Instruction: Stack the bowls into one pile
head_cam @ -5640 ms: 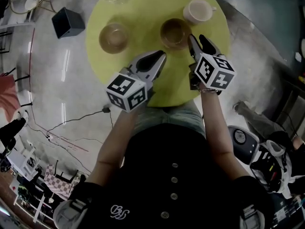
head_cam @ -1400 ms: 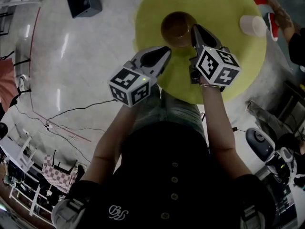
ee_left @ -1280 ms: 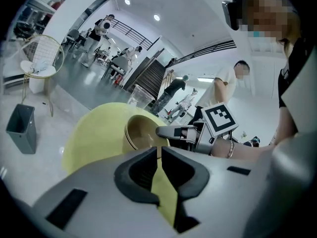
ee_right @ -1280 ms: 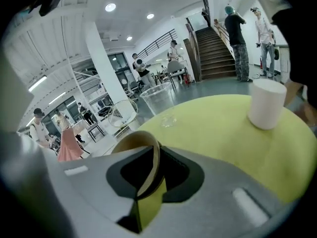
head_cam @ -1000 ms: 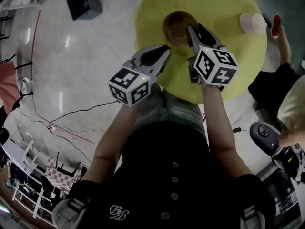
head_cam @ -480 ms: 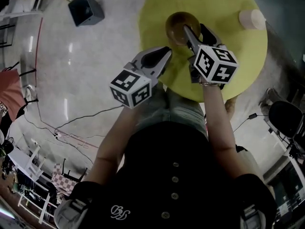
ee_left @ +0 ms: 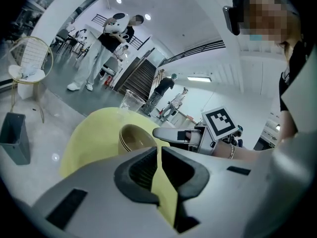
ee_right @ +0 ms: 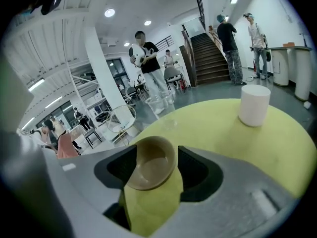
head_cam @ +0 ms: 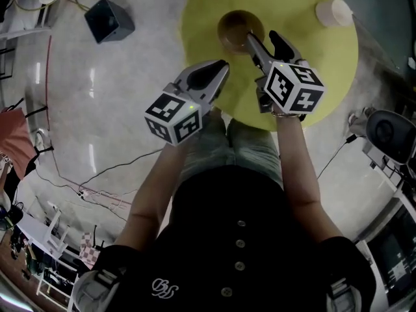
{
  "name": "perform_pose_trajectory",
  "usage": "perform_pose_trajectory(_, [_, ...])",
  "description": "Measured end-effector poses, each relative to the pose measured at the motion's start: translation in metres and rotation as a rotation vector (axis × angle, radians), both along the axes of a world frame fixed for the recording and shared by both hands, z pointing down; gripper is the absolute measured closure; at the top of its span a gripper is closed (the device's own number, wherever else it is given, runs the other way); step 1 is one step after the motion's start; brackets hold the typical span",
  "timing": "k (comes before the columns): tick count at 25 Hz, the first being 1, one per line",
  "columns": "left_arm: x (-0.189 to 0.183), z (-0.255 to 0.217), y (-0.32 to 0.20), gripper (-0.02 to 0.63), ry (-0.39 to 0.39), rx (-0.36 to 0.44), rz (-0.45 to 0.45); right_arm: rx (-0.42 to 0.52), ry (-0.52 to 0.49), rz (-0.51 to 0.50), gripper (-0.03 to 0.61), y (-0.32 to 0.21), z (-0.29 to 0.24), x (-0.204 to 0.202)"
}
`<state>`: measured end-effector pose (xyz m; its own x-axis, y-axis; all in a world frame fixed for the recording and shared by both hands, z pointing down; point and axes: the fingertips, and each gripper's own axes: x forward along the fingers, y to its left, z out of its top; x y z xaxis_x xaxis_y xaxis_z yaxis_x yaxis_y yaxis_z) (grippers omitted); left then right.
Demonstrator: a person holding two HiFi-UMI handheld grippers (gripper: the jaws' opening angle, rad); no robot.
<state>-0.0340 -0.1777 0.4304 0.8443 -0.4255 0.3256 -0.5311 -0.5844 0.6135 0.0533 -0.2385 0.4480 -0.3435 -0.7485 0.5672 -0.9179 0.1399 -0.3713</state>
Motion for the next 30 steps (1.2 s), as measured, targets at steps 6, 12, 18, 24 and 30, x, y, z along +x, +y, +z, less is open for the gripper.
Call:
perform_pose_trajectory(6, [0.012, -0.022, -0.005, 0.577, 0.055, 0.034, 0.003, 0.052, -0.060, 0.033, 0.330, 0.012, -0.035, 0.017])
perform_pose_trajectory(12, [0.021, -0.034, -0.010, 0.577, 0.070, 0.057, 0.025, 0.102, -0.104, 0.020, 0.376, 0.014, -0.068, 0.021])
perform_pose_trajectory(18, [0.055, -0.051, -0.003, 0.578, 0.074, 0.094, 0.052, 0.137, -0.142, -0.023, 0.527, 0.027, -0.084, 0.039])
perform_pose_trajectory(24, [0.074, -0.070, -0.005, 0.577, 0.070, 0.150, 0.056, 0.233, -0.178, -0.091, 0.574, 0.038, -0.110, 0.048])
perform_pose_trajectory(30, [0.080, -0.103, 0.007, 0.578, 0.069, 0.194, 0.076, 0.286, -0.186, -0.146, 0.574, 0.056, -0.149, 0.043])
